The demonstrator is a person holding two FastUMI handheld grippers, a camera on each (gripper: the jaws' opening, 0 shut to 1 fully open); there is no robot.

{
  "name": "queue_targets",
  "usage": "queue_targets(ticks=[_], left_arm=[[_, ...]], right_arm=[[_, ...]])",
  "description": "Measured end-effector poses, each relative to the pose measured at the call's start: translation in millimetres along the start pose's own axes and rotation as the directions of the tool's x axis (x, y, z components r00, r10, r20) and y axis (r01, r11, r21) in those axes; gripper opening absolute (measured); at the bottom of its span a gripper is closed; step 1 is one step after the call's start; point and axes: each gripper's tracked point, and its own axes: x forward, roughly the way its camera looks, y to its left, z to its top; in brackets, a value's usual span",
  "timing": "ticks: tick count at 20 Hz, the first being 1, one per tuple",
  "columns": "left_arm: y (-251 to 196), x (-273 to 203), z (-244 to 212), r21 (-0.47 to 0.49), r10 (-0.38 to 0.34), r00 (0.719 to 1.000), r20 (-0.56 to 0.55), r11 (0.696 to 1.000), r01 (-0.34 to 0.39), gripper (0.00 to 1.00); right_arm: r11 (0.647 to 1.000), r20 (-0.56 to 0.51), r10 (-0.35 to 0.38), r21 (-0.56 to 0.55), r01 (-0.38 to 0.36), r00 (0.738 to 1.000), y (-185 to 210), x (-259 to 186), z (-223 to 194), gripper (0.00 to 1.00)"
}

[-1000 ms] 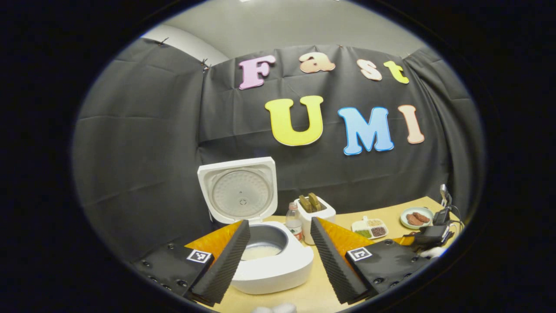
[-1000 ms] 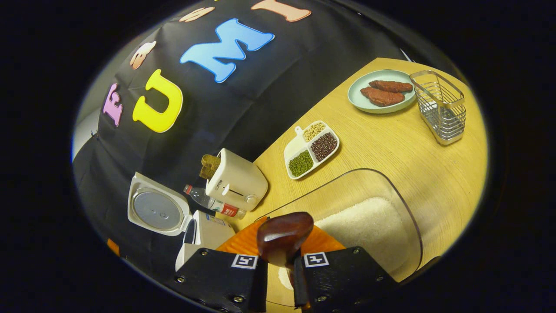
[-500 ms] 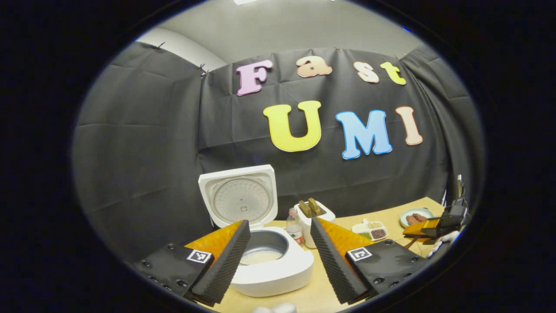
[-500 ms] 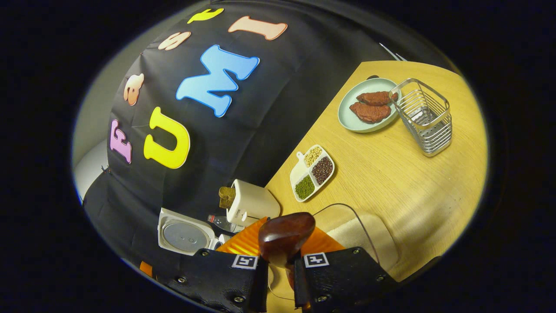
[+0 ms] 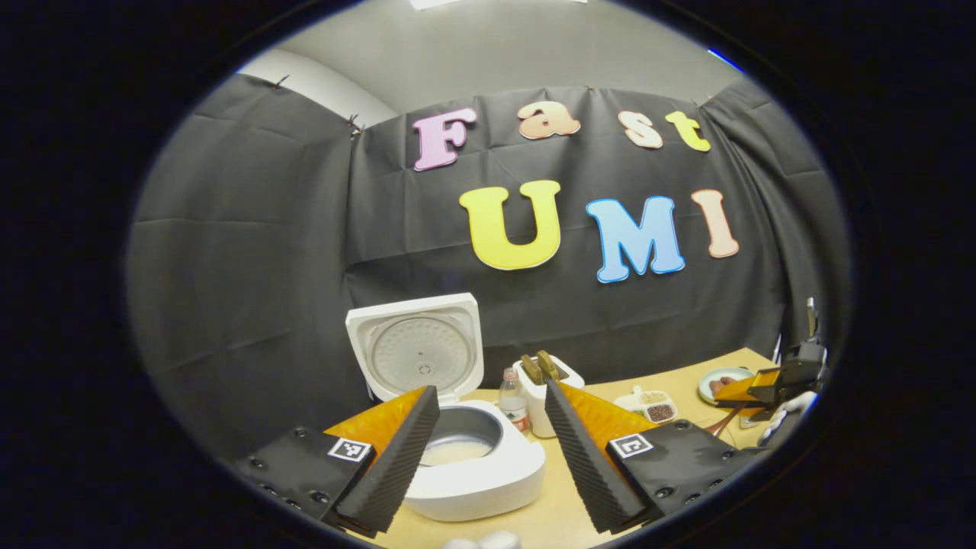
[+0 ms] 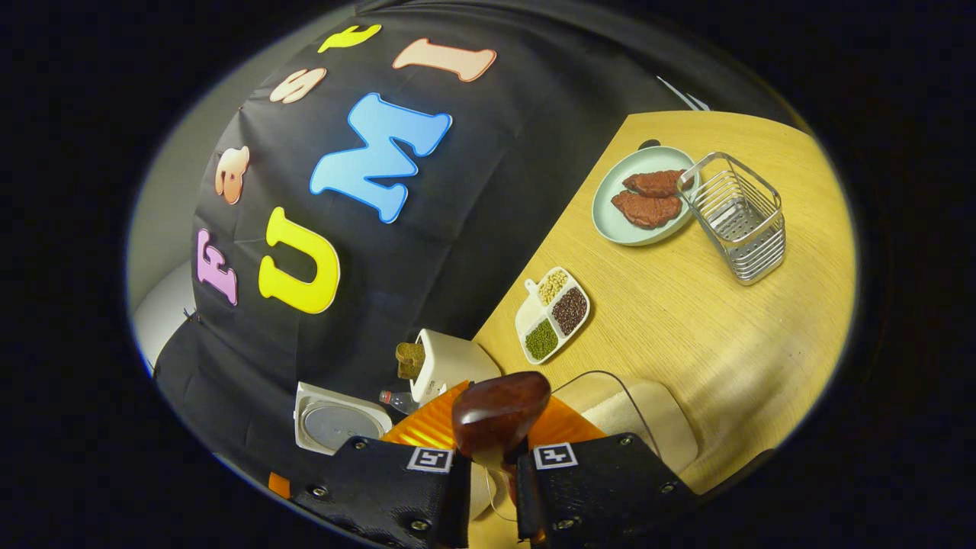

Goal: Close the left gripper, press the button to open the rice cooker; take a wooden spoon from the chopstick holder with the right hand, scoop a spoonful of rice and pour it into the rice cooker, then put the wooden spoon back into the chopstick holder.

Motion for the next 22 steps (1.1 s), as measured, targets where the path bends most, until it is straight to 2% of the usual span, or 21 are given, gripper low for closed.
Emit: queue_targets(ticks=[5,7,10,18,22], left_arm=[[13,-8,-4,0.001,0.015,1.0,0.003,1.0,-0.015,0.96],[15,-13,-5,-0.017,0.011,1.0,0.002,1.0,-0.011,0.95],[25,-22,-5,-0.028,0.021,1.0,0.013,0.999,-0.02,0.99],[62,-36,-21,-0.075,0.072,0.997,-0.001,0.995,-0.071,0.97],[79,-39,-33,-0.061,0.102,0.995,-0.021,0.993,-0.103,0.99]], right_arm=[[0.999,0.017,0.044,0.016,-0.044,0.999,48,-7,14,0.24],[0.999,0.011,0.052,0.005,-0.052,0.999,71,-2,9,0.24],[0.996,-0.015,0.088,-0.032,-0.089,0.996,115,9,-9,0.24],[0.983,-0.16,0.173,-0.041,-0.181,0.972,231,62,-113,0.24],[0.979,-0.236,0.189,-0.025,-0.201,0.953,264,97,-175,0.24]])
